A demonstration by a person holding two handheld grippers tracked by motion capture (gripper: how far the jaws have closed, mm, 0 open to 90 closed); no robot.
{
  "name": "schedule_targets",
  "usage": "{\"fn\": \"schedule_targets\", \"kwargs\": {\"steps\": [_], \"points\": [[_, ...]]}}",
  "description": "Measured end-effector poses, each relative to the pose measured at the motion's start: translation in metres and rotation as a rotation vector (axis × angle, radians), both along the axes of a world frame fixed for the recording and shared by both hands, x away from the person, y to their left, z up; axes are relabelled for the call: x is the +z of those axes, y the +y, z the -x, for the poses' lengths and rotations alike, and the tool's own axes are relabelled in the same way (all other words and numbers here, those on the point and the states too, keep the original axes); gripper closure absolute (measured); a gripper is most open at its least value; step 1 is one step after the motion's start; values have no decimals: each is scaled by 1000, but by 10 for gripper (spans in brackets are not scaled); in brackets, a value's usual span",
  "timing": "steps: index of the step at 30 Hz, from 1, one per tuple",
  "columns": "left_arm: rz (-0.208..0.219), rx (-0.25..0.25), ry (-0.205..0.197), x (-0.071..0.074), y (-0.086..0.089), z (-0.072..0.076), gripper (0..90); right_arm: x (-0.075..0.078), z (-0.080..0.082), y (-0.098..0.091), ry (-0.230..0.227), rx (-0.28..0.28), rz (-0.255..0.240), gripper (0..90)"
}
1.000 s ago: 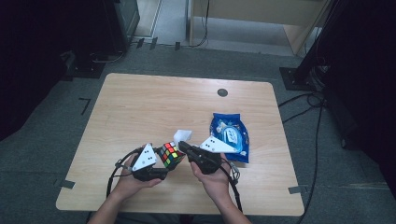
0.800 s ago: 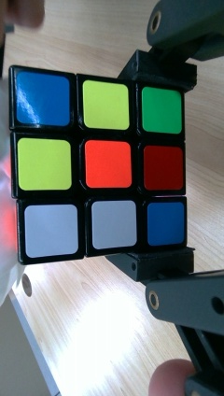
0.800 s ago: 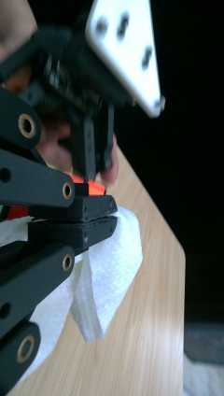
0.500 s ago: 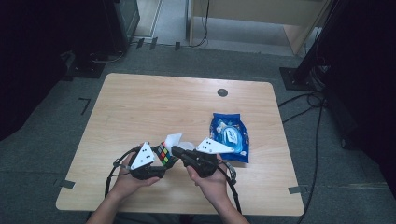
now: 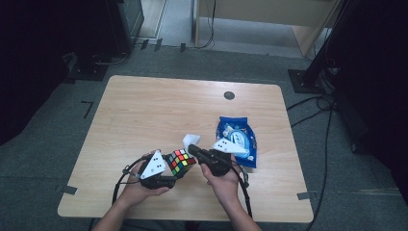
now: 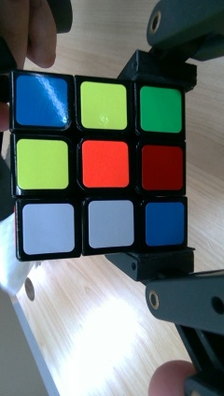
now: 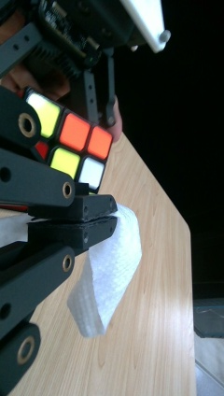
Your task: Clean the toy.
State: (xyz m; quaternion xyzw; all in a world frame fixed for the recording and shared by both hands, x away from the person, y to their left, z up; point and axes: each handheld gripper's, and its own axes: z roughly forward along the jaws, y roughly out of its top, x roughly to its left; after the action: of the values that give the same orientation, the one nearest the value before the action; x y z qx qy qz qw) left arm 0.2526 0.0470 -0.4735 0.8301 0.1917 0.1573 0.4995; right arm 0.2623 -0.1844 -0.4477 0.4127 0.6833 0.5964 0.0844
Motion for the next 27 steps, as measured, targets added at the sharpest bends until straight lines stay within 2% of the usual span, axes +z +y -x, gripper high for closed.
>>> {"fn": "schedule_targets", "kwargs": {"steps": [1,2,4,6,11,13,18,23,25,27], "points": [[0,-3,-1,0,-1,1,341,4,5,6,-23,38,-17,897],[0,-3,-1,0,-1,1,341,4,5,6,-23,38,-17,897],[-4,10,0,0,0,-1,341,10,11,13,-50,83,-21,897],[9,26,4,1,5,-4,341,14,15,18,-66,109,-25,896],[30,65,1,5,18,-9,341,18,20,21,-84,135,-21,897],[39,73,-2,7,22,-10,341,16,18,19,-83,125,-19,897],[53,80,-7,9,26,-10,341,10,12,9,-46,86,-34,896],[45,46,-10,8,19,-7,341,6,6,4,-39,51,-24,896],[31,16,-12,6,9,-2,341,2,2,0,-28,24,-28,897],[27,9,-11,5,6,-1,341,1,2,-1,-19,17,-38,896]]}}
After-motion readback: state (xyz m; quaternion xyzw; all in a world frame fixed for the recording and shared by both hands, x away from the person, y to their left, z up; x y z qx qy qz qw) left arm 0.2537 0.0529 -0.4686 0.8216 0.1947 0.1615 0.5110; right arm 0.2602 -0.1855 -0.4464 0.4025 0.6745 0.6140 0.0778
